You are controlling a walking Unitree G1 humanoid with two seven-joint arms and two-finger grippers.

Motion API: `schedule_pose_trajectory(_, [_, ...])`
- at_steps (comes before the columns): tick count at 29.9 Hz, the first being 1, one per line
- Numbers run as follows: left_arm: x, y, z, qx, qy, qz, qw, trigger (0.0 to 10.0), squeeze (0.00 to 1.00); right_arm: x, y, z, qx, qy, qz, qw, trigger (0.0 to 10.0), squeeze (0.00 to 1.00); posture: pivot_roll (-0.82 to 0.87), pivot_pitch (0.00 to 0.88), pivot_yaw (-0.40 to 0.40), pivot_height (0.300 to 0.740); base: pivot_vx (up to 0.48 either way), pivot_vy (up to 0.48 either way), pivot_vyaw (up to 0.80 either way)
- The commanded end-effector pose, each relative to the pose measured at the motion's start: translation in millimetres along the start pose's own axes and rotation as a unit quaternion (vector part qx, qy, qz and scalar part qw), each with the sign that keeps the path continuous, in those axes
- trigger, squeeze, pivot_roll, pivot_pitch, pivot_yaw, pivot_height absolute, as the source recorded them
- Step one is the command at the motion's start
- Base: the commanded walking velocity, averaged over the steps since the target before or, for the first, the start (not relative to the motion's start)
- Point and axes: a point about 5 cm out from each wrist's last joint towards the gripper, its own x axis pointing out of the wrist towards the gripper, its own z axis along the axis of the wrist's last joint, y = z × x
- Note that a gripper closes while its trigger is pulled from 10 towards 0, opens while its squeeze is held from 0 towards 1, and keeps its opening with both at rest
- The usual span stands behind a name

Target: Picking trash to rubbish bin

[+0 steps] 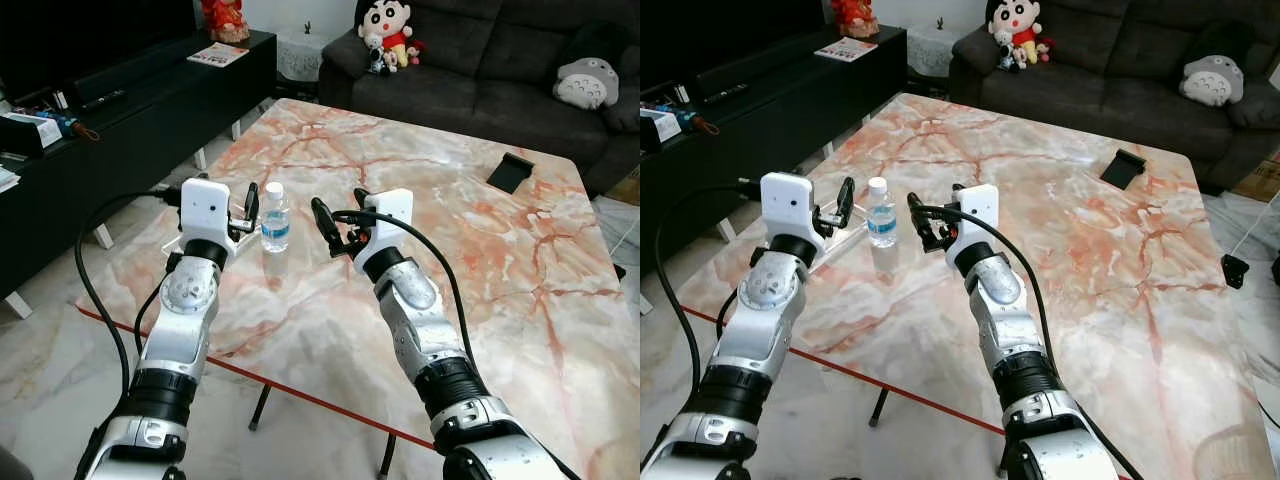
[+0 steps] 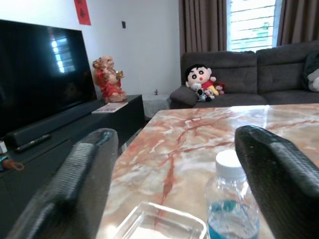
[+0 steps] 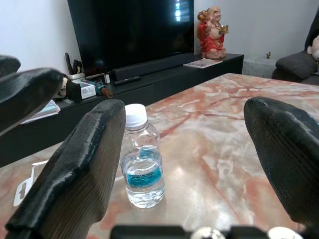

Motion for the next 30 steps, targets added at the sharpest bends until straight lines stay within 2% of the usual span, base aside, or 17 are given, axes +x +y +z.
schedule_pose_trajectory(1, [5.4,-3.3,2,0.003,-0.002,-0.013,1.0,10.0,1.0,-1.0,-0.8,3,-0.002,-0.005,0.0,1.0,10.0,0.0,0.04,0.047,-0.091,0.74,0.0,0.0,0.0])
schedule_pose_trajectory(9, [13.0,-4.2,0,0.004,0.007,-0.024,1.0,10.0,1.0,-2.8,-1.0,2,-0.002,-0.004,-0.003,1.0,10.0,0.0,0.04,0.062,-0.09,0.74,0.0,0.0,0.0])
schedule_pose_trajectory(11, [18.8,-6.7,-2,0.004,0.015,-0.031,0.999,10.0,1.0,-6.5,-2.7,2,-0.001,-0.004,-0.006,1.0,10.0,0.0,0.03,0.1,-0.092,0.74,0.0,0.0,0.0])
schedule_pose_trajectory(16, [25.2,-8.2,-4,0.006,0.023,-0.032,0.999,10.0,1.0,-8.4,-4.4,3,-0.001,-0.004,-0.012,1.0,10.0,0.0,0.02,0.121,-0.09,0.74,0.0,0.0,0.0])
schedule_pose_trajectory(17, [26.8,-8.6,-3,0.007,0.023,-0.033,0.999,10.0,0.0,-8.7,-4.4,4,-0.001,-0.005,-0.013,1.0,10.0,0.0,0.02,0.132,-0.09,0.74,0.0,0.0,0.0])
schedule_pose_trajectory(22, [34.5,-10.1,-2,0.004,0.024,-0.036,0.999,10.0,0.0,-8.9,-4.4,8,0.001,-0.012,-0.018,1.0,10.0,0.0,0.01,0.151,-0.087,0.74,0.0,0.0,0.0])
schedule_pose_trajectory(30, [46.6,-21.7,11,-0.016,-0.001,-0.067,0.998,10.0,0.0,-11.5,-3.8,16,0.006,-0.026,-0.026,0.999,10.0,0.0,-0.01,0.176,-0.081,0.74,0.0,0.0,0.0])
